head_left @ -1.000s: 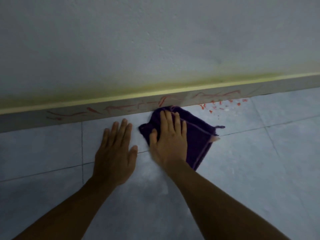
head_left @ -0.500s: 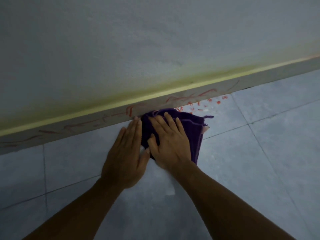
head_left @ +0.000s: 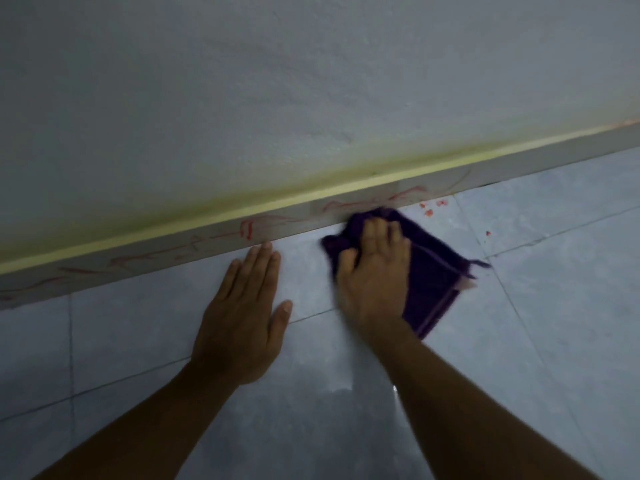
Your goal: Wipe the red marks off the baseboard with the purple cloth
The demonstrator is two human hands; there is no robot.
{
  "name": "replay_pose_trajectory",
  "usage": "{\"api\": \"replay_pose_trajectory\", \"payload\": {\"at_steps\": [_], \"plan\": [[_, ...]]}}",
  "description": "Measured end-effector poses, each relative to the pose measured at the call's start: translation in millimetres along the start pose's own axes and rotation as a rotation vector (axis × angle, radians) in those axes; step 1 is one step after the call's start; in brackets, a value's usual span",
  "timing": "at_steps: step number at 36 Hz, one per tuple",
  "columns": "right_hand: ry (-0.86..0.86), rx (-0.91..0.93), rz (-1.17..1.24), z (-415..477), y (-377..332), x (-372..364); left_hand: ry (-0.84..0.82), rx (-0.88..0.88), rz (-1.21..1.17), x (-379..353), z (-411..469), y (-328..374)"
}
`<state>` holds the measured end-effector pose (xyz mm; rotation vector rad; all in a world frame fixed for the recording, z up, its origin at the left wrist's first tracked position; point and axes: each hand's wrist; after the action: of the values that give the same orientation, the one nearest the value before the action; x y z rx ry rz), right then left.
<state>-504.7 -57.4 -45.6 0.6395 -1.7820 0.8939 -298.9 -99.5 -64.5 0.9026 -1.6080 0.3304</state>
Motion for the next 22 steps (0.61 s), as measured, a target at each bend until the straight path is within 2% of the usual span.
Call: {"api": "replay_pose_trajectory", "payload": {"at_steps": [3,8,11,14,16,20,22], "plan": [[-0.082,0.216,0.003,-19.0,-21.7,-13.1,0.005,0.007,0.016,-1.3,0.9,-1.8],[-0.144,0.367,-0.067,-10.0,13.6,1.3,0.024,0.164,-0.029,-4.5,8.1,25.5],[-0.086,0.271,-0.026,2.8,45.4,14.0,0.057,0.259,-0.051,-7.9,14.1,47.7],[-0.006,0.100,-0.008,29.3,82.7,29.3,0.066,0.280,-0.038,-11.5,14.7,50.2],[0.003,0.050,-0.017,41.9,97.7,36.0,0.074,0.278,-0.036,-12.5,15.4,49.5],[0.031,-0.058,0.005,41.0,77.3,30.3,0.071,0.279,-0.023,-12.5,16.3,50.6],[0.011,-0.055,0.023,32.0,61.9,24.1,0.062,0.275,-0.012,-11.8,16.2,50.2]]}}
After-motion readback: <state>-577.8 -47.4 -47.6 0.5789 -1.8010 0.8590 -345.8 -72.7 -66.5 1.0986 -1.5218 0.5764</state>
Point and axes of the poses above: each hand's wrist, its own z-axis towards the middle knuckle, its own x-axis out of the back of the hand, y = z × x, and after that the axes turned 11 degrees about -y, right-handed
